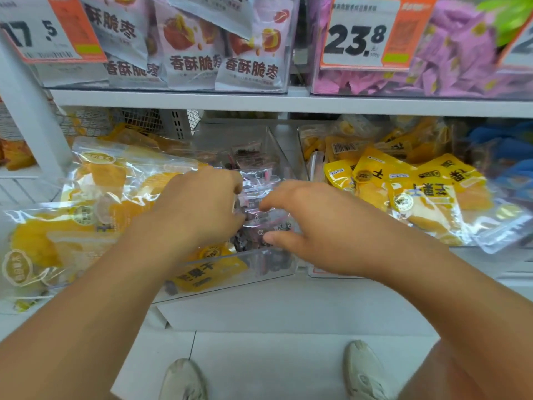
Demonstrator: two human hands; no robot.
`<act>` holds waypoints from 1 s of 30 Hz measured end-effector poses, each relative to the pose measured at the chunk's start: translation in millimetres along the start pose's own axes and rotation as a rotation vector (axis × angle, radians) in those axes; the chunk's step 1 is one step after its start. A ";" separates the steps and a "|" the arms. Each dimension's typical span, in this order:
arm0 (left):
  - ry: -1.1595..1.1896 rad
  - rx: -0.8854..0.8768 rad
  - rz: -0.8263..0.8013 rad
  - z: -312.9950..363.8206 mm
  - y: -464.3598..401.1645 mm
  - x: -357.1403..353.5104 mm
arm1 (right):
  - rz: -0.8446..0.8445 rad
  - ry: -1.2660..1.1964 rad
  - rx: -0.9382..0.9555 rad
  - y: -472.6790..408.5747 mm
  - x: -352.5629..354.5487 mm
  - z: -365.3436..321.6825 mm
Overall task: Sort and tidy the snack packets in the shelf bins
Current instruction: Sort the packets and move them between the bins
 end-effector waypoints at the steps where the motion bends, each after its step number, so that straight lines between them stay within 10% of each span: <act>1: 0.034 -0.032 0.077 1.2 2.1 3.3 | 0.045 0.023 -0.041 17.2 8.8 1.9; 5: 0.476 -0.381 0.322 27.0 30.7 24.6 | 0.045 0.134 -0.332 68.4 24.6 40.7; 8: 0.380 -0.587 0.151 67.3 49.3 16.3 | 0.006 0.174 -0.432 94.3 12.1 66.9; 15: -0.110 -0.434 0.006 121.0 38.9 -18.2 | -0.038 0.126 -0.427 115.4 -28.3 101.3; 30: -0.125 -0.502 -0.046 118.6 47.7 -13.3 | -0.128 0.113 -0.356 129.7 -19.5 98.0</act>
Point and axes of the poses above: each hand's wrist, its own y-axis away from the middle knuckle, its own x-axis out of the back of the hand, z = x × y, the point moved 1 cm from there along -y, towards the middle knuckle, and after that the axes turned 13 degrees about x, right-handed, at the moved point
